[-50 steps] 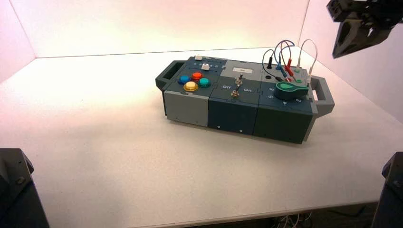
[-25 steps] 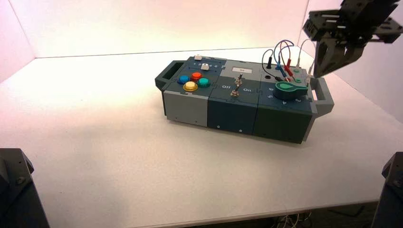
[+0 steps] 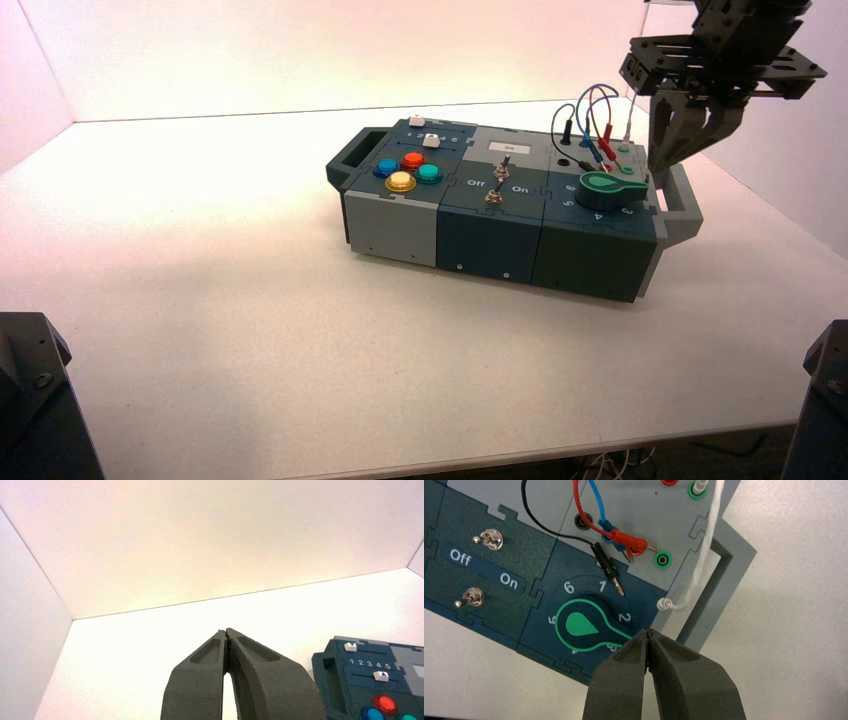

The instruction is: Turn the knob to position 4.

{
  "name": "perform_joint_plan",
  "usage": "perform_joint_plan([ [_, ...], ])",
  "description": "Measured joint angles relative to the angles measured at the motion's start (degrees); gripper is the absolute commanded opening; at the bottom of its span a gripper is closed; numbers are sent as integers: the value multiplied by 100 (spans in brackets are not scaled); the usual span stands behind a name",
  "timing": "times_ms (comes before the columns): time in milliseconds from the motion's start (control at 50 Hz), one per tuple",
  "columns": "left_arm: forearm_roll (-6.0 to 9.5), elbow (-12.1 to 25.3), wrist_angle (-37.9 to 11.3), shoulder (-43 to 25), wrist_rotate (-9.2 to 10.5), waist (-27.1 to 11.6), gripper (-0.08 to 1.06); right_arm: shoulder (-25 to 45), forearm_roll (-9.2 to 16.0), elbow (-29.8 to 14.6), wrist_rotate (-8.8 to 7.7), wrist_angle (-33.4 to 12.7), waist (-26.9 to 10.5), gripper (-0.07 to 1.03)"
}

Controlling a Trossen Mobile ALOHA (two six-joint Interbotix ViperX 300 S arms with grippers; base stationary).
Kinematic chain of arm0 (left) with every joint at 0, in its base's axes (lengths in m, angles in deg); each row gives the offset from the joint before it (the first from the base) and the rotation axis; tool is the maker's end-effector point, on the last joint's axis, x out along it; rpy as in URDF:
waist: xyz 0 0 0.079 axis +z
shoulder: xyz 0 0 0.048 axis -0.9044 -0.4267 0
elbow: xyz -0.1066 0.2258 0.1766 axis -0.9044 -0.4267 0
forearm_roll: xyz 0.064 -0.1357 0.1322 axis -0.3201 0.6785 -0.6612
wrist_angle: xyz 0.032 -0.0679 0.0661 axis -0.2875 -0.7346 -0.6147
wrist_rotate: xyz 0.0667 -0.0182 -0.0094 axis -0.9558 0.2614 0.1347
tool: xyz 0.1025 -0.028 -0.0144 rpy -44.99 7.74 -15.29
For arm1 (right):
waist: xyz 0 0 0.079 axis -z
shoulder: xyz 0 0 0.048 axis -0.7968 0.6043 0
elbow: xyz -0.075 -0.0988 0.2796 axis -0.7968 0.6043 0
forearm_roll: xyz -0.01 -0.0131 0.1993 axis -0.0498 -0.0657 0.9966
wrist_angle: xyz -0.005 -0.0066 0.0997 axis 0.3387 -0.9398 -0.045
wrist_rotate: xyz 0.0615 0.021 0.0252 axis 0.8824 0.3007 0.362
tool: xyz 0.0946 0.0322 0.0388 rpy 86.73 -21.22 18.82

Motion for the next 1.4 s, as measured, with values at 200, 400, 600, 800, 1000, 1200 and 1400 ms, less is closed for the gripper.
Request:
perform_joint_plan([
  [200, 9, 0, 0, 0, 0, 0, -3, 158, 0, -97, -9, 0, -9, -2],
  [400, 9, 0, 0, 0, 0, 0, -3, 413, 0, -185, -26, 0, -9, -2],
  [600, 9, 0, 0, 0, 0, 0, -3, 624, 0, -281, -35, 0, 0, -2],
  [800, 0, 0, 0, -18, 0, -9, -3, 703, 0, -299, -35, 0, -9, -2],
  [1000, 9, 9, -9, -35, 0, 0, -3, 712, 18, -299, -35, -62, -18, -2],
  [1200, 9, 26, 0, -114, 0, 0, -3, 703, 70, -299, -35, -123, -149, -2],
  [1400, 9, 62, 0, -158, 0, 0, -3, 703, 132, -299, -35, -185, -193, -2],
])
